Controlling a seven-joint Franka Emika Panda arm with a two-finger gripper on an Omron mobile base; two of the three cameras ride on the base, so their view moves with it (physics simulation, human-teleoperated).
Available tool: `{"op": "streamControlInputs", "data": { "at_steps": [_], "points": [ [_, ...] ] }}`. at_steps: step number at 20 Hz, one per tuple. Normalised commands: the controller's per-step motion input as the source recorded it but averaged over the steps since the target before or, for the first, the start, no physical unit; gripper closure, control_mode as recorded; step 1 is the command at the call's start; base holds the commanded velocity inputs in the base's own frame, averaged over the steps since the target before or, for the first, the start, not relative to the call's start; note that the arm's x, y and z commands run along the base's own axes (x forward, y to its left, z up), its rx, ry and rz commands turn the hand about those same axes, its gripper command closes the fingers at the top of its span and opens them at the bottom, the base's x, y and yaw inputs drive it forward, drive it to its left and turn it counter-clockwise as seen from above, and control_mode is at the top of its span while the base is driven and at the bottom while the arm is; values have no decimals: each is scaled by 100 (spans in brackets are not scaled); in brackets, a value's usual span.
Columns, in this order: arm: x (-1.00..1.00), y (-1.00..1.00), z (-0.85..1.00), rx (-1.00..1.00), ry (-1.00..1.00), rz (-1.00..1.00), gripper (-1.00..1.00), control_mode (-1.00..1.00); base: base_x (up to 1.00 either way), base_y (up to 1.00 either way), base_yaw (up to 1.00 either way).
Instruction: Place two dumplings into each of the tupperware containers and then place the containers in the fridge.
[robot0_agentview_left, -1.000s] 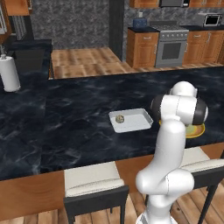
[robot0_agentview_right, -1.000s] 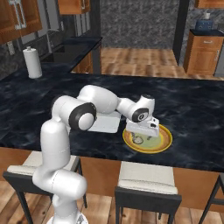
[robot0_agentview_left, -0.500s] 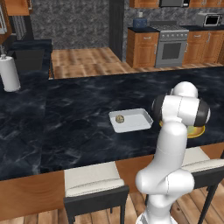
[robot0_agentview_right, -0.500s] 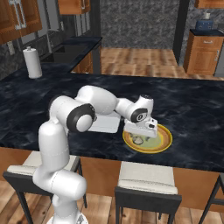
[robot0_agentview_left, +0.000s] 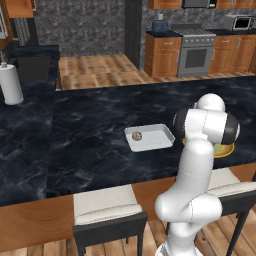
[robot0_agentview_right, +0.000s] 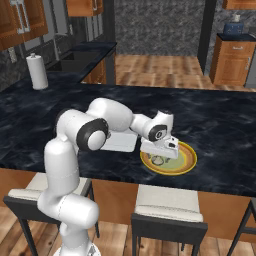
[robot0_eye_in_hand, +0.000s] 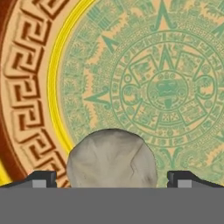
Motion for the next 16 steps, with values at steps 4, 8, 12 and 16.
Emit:
{"op": "streamControlInputs", "data": {
  "at_steps": [4, 8, 12, 16],
  "points": [
    [0, 0, -22, 0, 1, 0, -100, -100, 0, 0, 0],
    [0, 0, -23, 0, 0, 0, -100, -100, 0, 0, 0],
    [0, 0, -15, 0, 0, 0, 100, -100, 0, 0, 0],
    [-1, 2, 18, 0, 1, 0, 100, -100, 0, 0, 0]
  ]
}}
